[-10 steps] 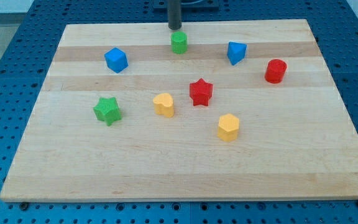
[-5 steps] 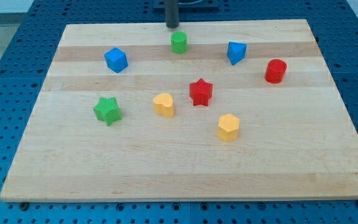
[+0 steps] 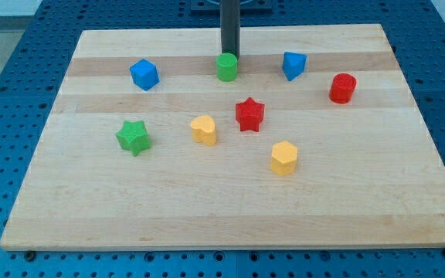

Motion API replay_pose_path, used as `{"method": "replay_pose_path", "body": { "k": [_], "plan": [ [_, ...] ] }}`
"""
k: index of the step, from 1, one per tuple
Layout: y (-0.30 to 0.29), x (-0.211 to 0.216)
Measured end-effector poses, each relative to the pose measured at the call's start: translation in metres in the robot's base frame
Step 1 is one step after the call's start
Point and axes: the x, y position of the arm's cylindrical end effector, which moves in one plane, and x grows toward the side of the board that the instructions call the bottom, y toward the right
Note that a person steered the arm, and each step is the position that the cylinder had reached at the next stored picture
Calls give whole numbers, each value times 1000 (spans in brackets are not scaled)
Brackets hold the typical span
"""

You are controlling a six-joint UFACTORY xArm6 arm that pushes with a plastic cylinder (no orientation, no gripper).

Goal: Move the green circle towards down

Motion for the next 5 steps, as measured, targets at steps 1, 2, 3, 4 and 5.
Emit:
{"method": "replay_pose_path", "body": {
  "k": [1, 2, 3, 4, 5],
  "plan": [
    [0, 3],
    [0, 37],
    [0, 39],
    [-2, 13],
    [-32, -3]
  ]
}}
